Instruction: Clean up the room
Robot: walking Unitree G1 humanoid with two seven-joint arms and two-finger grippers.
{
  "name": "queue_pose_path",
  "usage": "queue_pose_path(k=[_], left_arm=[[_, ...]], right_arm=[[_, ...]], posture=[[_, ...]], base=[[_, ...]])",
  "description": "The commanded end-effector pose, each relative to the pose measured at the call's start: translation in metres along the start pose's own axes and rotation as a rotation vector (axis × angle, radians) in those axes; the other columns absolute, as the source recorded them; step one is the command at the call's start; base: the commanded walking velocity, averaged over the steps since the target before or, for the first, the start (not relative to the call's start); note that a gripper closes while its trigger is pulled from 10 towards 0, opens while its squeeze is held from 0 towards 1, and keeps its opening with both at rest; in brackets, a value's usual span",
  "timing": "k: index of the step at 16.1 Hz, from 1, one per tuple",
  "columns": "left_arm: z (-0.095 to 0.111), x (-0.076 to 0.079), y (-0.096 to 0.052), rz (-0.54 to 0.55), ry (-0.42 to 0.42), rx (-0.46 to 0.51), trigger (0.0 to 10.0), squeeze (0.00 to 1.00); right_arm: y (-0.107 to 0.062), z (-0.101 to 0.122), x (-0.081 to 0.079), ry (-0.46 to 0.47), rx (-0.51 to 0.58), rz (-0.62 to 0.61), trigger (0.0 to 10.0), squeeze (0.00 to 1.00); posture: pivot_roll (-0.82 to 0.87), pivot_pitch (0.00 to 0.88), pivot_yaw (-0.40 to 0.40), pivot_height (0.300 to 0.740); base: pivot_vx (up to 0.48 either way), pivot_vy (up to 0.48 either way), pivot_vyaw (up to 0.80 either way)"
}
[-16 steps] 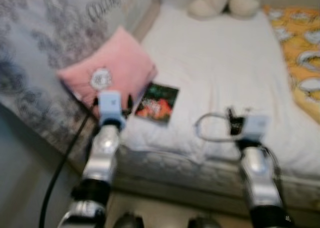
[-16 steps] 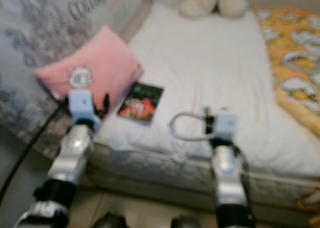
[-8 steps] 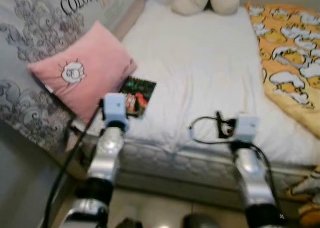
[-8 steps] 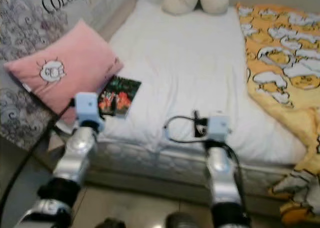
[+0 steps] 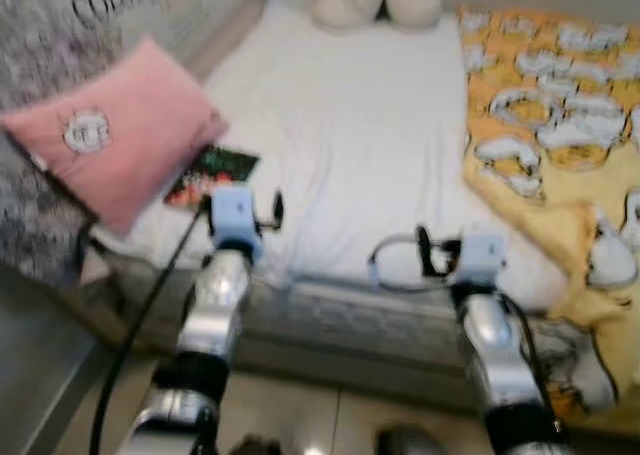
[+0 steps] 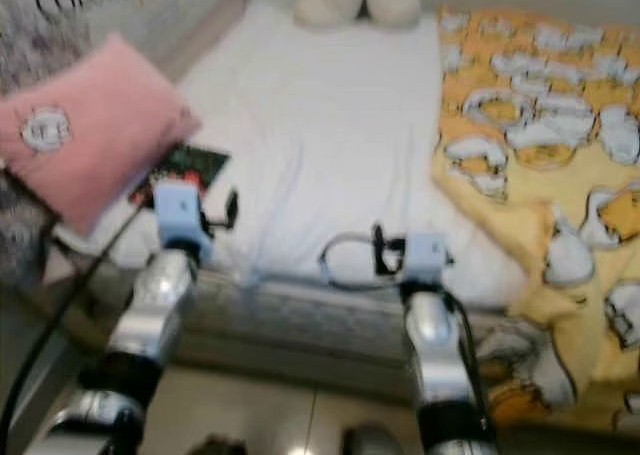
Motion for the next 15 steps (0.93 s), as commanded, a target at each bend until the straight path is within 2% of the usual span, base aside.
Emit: queue_pose_path(k=[1,5,8,10,11,12,13,15], left_arm=[[0.000,0.008,0.001,-0.029,-0.003,0.003,10.0,1.00],[0.003,0.011,0.002,-0.055,0.020,0.020,10.0,1.00],[0.002,0.009,0.003,-0.050,0.014,0.017,10.0,1.00],[0.003,0.010,0.003,-0.064,0.015,0.019,10.0,1.00],[0.004,0.009,0.003,-0.066,0.038,0.033,10.0,1.00],[0.005,0.007,0.004,-0.045,0.045,0.038,10.0,0.97],[0.005,0.003,0.006,-0.017,0.056,0.031,10.0,0.00],[0.001,0.003,0.008,-0.025,0.044,0.002,10.0,0.00]], right_arm=[[0.001,-0.001,0.006,-0.007,-0.003,-0.015,10.0,1.00],[0.003,-0.001,0.005,-0.008,-0.007,-0.012,10.0,1.00],[0.004,0.002,-0.003,-0.017,0.018,0.037,10.0,1.00],[0.005,0.002,-0.004,-0.038,0.011,0.037,10.0,1.00],[0.006,0.001,-0.005,-0.043,-0.002,0.045,10.0,0.53],[0.007,0.001,-0.008,-0.063,-0.002,0.070,10.0,0.00],[0.007,0.001,-0.010,-0.082,-0.001,0.080,10.0,0.00],[0.007,-0.002,-0.011,-0.063,-0.017,0.081,10.0,0.00]], posture=[[-0.16,0.000,0.065,0.704],[-0.15,0.000,0.065,0.704],[-0.15,0.000,0.066,0.704],[-0.15,0.000,0.066,0.704],[-0.15,0.000,0.066,0.704],[-0.15,0.000,0.066,0.704],[-0.15,0.000,0.066,0.704],[-0.15,0.000,0.066,0.704]], base=[[0.000,-0.480,0.00],[0.000,-0.480,0.00],[0.000,-0.480,0.00],[0.000,0.000,0.00],[0.000,0.000,0.00],[0.000,0.000,0.00],[0.000,0.000,-0.61],[0.000,0.000,-0.56]])
Point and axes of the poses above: a point about 5 cm out from each wrist's last joint towards the gripper, its own y axis pointing out of the wrist towards the gripper, its own z axis along the axis of the wrist's last joint, x = y × z, the point moved 2 cm from there along y, pointing out of the wrist towards the gripper, and after that the axes turned 6 degrees about -y, right-handed, at the moved point
